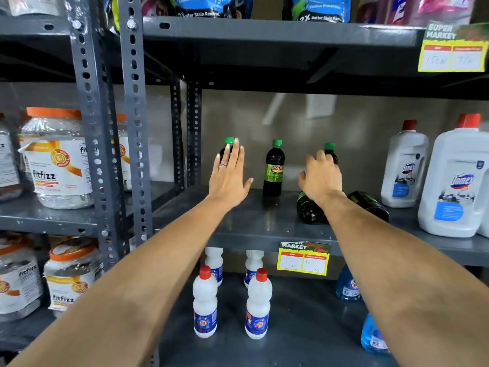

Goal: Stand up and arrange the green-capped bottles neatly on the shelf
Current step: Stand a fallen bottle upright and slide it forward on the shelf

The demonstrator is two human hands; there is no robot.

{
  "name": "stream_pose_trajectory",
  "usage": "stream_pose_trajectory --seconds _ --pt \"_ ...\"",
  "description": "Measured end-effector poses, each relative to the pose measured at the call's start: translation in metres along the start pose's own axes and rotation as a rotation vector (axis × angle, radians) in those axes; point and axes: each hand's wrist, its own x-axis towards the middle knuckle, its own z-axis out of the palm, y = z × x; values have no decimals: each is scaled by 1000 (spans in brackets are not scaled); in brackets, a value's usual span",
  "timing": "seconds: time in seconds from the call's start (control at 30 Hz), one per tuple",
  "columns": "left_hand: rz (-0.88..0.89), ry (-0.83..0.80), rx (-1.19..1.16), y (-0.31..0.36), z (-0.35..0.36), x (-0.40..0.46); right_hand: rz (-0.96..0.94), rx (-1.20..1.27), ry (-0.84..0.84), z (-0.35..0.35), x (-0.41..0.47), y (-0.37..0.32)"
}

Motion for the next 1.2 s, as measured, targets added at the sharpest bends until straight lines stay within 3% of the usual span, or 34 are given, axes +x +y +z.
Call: stream_pose_trajectory --seconds 0.13,0.23,0.3,0.47,0.6,0.73,1.0,1.1,1.2 --pt "-36 -345 -63 -23 12 -31 213 144 -285 4 -1 6" --pt "-113 -555 -171 -35 12 -53 300 153 -396 8 -1 5" --pt "-170 -637 -238 -42 7 -60 325 129 -446 6 1 5" --pt "-111 -826 -218 -52 -20 -78 402 84 -568 5 9 0" --pt "-93 -890 -144 -62 -31 -86 479 137 -613 10 11 -2" --pt "-92 -955 -161 -82 -36 -83 545 311 -773 25 11 1" --pt "-34 -775 -69 -82 -34 -100 615 572 -254 29 -19 -37" --pt "-39 -691 -41 -81 -34 -106 607 701 -157 36 -29 -73" --pt "-47 -672 -38 -82 -33 -106 458 771 -152 41 -36 -104"
